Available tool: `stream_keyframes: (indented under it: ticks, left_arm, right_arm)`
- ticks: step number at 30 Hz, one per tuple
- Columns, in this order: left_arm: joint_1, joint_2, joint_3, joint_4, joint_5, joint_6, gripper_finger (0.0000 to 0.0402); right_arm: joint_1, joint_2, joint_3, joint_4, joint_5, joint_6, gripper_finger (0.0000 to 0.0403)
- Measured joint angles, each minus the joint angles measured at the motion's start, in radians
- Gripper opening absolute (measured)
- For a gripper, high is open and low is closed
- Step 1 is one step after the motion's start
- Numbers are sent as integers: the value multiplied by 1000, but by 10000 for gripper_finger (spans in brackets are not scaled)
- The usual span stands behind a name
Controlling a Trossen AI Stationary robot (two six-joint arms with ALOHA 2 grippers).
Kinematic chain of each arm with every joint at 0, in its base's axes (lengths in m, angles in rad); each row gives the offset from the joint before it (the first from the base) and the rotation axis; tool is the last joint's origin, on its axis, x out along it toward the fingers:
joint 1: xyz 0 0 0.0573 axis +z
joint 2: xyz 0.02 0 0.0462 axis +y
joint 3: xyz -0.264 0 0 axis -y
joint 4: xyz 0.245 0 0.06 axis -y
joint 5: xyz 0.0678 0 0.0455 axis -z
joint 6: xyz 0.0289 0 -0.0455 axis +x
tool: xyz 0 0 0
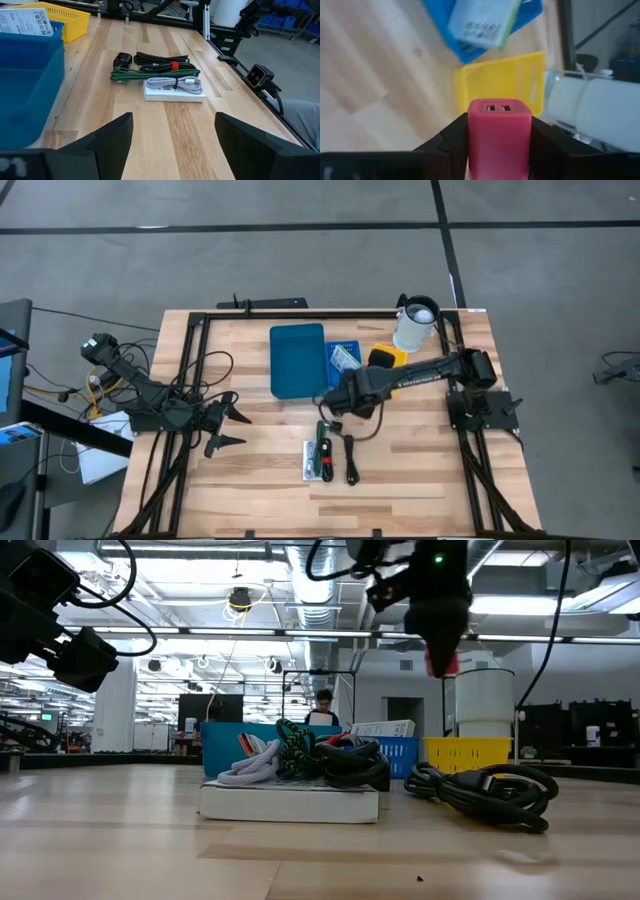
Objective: Pick and place items into bin
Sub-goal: Put the pink charger adapter into the yellow bin
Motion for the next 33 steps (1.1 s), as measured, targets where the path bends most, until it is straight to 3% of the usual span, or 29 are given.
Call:
stream_keyframes:
  ticks: [9,18,25,33]
  left_arm:
    - [0,0,0,0,0,0,270]
    - [0,0,0,0,0,0,270]
    - [0,0,0,0,0,0,270]
    - [0,0,0,0,0,0,270]
  right_arm:
    - [-146,0,-1,-2,-7,-51,144]
    - [-254,0,-16,-2,-136,-80,148]
    - [-306,0,-56,-2,-252,-96,156]
    - [-312,0,-111,-1,-263,-96,171]
